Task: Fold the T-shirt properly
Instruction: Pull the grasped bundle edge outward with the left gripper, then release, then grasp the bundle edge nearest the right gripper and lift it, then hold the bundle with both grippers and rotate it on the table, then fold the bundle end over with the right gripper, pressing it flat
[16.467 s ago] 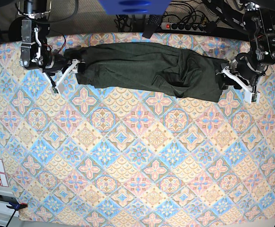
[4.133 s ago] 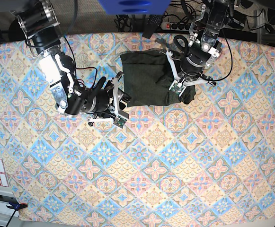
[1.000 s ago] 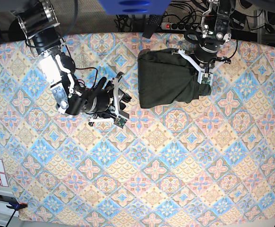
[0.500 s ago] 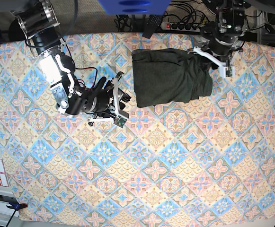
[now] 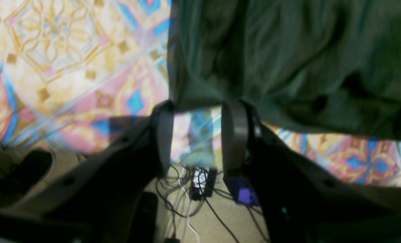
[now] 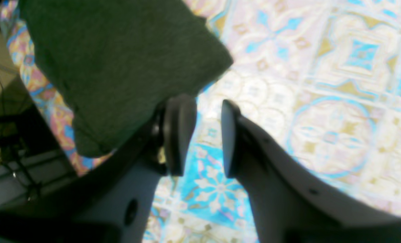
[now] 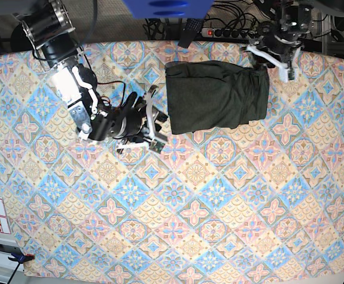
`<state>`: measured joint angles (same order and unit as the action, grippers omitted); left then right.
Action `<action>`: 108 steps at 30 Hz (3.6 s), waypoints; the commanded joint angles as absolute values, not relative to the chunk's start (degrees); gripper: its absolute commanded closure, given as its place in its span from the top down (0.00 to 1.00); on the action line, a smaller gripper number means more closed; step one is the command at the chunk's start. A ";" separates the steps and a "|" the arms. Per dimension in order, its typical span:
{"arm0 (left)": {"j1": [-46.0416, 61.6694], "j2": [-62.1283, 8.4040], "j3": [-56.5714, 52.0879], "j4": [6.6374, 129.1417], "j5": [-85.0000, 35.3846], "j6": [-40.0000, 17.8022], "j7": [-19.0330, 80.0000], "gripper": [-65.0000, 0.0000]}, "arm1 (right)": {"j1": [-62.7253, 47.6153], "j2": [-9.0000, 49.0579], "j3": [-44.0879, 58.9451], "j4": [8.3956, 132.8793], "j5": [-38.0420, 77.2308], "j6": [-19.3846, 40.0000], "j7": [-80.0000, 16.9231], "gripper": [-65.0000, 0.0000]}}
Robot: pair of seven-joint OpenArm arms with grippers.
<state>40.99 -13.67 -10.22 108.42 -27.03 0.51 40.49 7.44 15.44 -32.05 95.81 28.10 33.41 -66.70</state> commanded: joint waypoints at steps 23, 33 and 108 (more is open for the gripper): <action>39.34 -14.64 -5.85 108.44 -25.98 -4.79 39.34 0.00 | 15.16 4.97 -50.07 86.81 13.76 33.71 -65.36 0.09; 32.48 -14.46 -1.27 100.35 -25.98 -4.70 39.25 0.00 | 16.66 -1.27 -50.07 81.27 10.77 33.71 -58.24 0.09; 9.01 -16.75 1.01 90.59 -12.88 -4.53 39.34 0.00 | 5.49 11.21 -39.78 101.49 0.92 33.89 -61.76 0.07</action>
